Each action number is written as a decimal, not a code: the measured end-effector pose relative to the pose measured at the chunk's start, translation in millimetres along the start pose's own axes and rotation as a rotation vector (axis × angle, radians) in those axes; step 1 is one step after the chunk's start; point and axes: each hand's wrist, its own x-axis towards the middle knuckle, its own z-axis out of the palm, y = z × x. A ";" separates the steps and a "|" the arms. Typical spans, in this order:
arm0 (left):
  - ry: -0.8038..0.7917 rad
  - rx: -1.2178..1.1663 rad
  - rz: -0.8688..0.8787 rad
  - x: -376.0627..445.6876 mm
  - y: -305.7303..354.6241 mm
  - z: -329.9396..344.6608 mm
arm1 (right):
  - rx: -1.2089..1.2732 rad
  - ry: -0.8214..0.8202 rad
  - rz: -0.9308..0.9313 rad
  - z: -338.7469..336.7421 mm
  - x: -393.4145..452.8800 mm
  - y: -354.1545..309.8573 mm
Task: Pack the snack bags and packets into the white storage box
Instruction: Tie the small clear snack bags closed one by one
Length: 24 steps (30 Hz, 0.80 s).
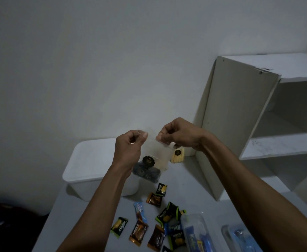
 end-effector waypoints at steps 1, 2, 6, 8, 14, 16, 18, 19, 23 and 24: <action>0.059 0.011 -0.029 -0.1 -1.7 1.8 | 0.020 0.034 -0.002 3.7 1.1 1.5; 0.124 0.028 -0.068 -0.5 -2.8 4.0 | 0.052 0.077 -0.003 7.9 2.0 3.0; 0.207 0.155 -0.168 -5.9 2.5 12.5 | 0.137 0.179 0.009 24.3 3.7 7.3; 0.193 0.147 -0.186 -6.1 5.4 14.8 | 0.160 0.198 0.028 29.8 4.1 7.8; 0.181 0.068 -0.249 -5.3 6.0 17.7 | 0.253 0.249 0.073 40.8 6.6 10.9; 0.183 0.054 -0.266 -6.1 5.0 19.6 | 0.265 0.270 0.083 43.7 6.5 12.6; 0.183 0.047 -0.276 -6.2 3.1 20.3 | 0.272 0.286 0.088 45.8 6.0 14.9; 0.184 0.051 -0.279 -6.1 2.1 20.3 | 0.268 0.283 0.089 46.6 5.1 16.2; 0.197 0.065 -0.302 -4.2 -1.5 16.6 | 0.217 0.217 0.104 48.5 -0.9 23.4; 0.198 0.063 -0.311 -3.9 -2.1 15.1 | 0.197 0.204 0.100 49.4 -2.1 25.1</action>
